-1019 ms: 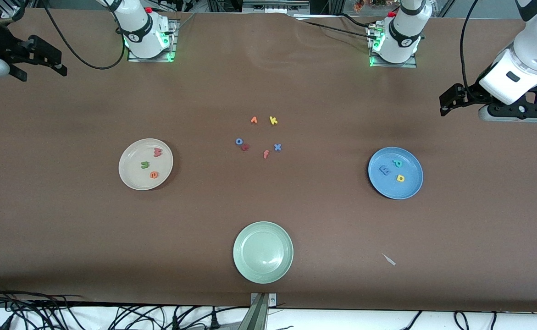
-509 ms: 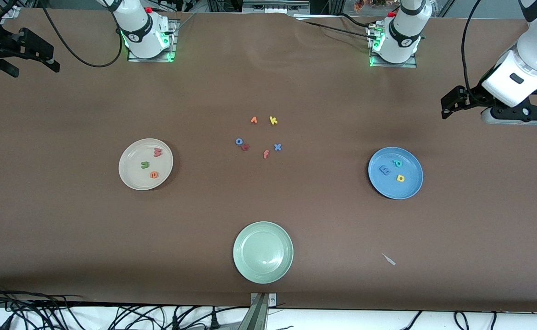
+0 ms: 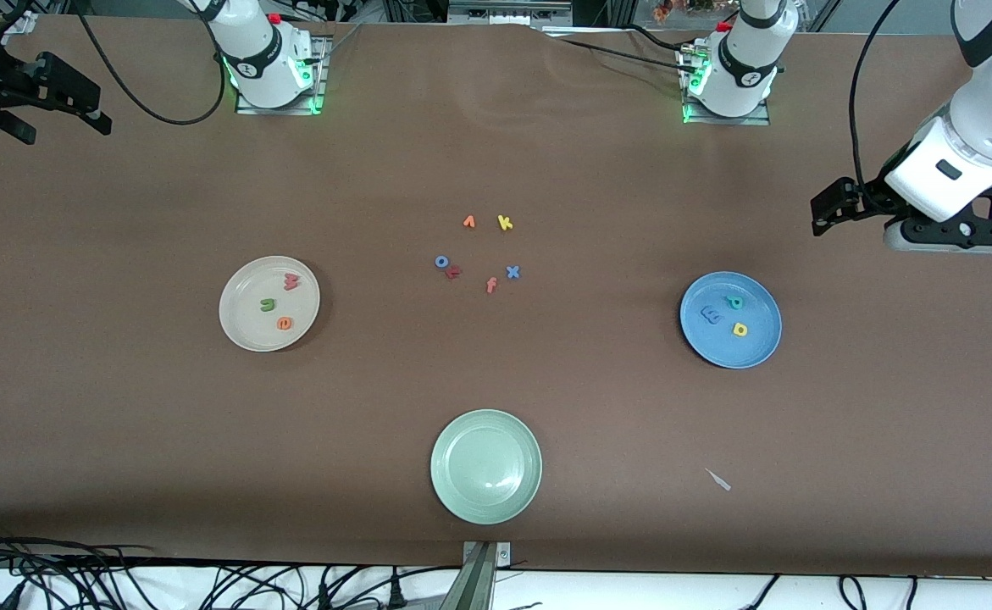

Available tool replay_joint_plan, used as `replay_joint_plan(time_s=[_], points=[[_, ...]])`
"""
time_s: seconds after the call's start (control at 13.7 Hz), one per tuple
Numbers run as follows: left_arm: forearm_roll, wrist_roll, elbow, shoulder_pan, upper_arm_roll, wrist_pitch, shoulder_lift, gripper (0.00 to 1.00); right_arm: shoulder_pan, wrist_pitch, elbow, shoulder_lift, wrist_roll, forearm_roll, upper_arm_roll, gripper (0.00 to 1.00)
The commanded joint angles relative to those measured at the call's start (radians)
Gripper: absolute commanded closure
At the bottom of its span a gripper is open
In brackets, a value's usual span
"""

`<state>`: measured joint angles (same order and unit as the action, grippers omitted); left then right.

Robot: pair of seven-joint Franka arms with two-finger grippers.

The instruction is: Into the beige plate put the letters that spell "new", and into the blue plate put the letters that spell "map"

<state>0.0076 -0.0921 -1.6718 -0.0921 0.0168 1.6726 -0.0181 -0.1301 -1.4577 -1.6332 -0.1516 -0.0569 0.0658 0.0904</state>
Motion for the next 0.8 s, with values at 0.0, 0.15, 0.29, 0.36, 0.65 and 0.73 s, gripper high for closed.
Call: replay_joint_plan(time_s=[0.0, 0.15, 0.29, 0.36, 0.65, 0.73], points=[[-0.015, 0.021, 0.041, 0.000, -0.008, -0.025, -0.022, 0.00, 0.001, -0.015, 0.009, -0.002, 0.003, 0.005, -0.005, 0.00], [-0.015, 0.022, 0.038, 0.002, -0.009, -0.030, -0.022, 0.00, 0.000, -0.020, 0.007, 0.012, -0.003, 0.005, -0.005, 0.00], [-0.014, 0.023, 0.038, 0.000, -0.009, -0.030, -0.022, 0.00, -0.002, -0.020, 0.007, 0.015, -0.003, 0.005, -0.008, 0.00], [-0.014, 0.023, 0.035, 0.000, -0.009, -0.033, -0.022, 0.00, -0.002, -0.018, 0.009, 0.014, -0.003, 0.005, -0.009, 0.00], [-0.014, 0.021, 0.037, 0.000, -0.006, -0.047, -0.022, 0.00, -0.003, -0.018, 0.009, 0.012, -0.004, 0.003, -0.009, 0.00], [-0.014, 0.021, 0.037, 0.000, -0.006, -0.047, -0.022, 0.00, -0.003, -0.020, 0.009, 0.014, -0.003, -0.001, -0.009, 0.00]])
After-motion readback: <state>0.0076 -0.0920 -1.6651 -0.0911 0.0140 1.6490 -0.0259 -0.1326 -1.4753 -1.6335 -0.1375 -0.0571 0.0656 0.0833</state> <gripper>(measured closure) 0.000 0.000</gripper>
